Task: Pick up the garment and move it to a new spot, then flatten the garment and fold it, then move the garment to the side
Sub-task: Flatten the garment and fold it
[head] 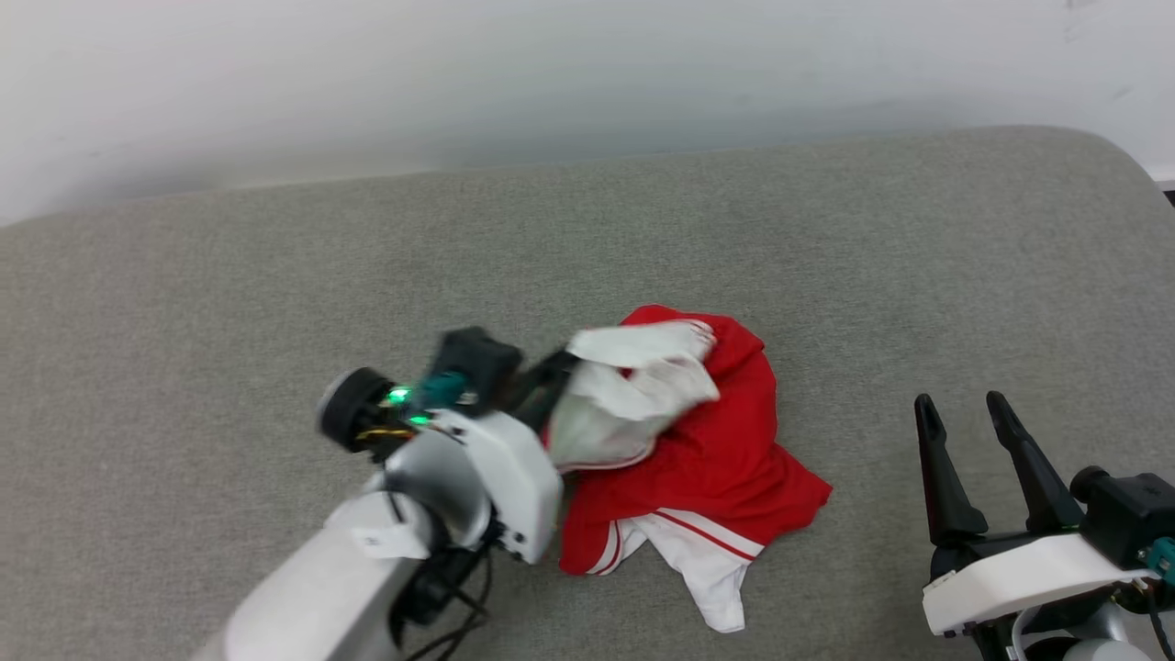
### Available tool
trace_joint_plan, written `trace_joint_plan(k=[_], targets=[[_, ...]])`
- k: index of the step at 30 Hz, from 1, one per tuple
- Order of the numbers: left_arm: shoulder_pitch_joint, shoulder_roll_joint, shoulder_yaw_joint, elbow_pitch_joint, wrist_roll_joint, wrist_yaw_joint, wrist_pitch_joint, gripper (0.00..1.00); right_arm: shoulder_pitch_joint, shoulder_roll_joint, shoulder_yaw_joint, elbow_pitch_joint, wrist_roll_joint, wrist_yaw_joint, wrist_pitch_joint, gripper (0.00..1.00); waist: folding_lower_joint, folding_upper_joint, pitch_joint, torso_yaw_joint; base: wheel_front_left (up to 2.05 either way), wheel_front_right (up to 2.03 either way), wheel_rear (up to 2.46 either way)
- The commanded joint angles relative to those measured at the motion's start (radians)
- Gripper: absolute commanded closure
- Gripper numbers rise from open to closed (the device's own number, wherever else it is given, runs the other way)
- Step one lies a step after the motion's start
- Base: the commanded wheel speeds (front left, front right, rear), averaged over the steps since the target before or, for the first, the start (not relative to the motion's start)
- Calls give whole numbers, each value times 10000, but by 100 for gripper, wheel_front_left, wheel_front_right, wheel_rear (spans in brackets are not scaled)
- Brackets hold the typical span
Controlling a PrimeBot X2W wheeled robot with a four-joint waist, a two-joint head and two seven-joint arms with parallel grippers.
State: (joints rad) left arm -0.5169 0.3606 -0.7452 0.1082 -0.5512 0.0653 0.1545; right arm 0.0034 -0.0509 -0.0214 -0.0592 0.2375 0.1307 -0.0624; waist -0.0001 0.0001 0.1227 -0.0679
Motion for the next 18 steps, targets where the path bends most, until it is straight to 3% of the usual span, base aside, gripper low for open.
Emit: trace_joint_plan(k=[1,5,11,18], targets=[[343,320,431,-211,-162,413,-175,100,39,9,-12,-27,41,0,-62,0,1,-1,29,138,0,0,0],[1128,900,1480,-428,-646,1242,-490,100,-23,7,-5,-53,60,0,-55,0,1,-1,116,283,0,0,0],[2561,1495,2890,-186,-1593,2138,-902,100,-151,6,-33,-97,57,0,-61,0,1,-1,363,466,0,0,0],[3922,1497,3646,325,-2511,2560,-1042,100,-269,6,-41,-81,45,0,-95,0,1,-1,615,593,0,0,0]])
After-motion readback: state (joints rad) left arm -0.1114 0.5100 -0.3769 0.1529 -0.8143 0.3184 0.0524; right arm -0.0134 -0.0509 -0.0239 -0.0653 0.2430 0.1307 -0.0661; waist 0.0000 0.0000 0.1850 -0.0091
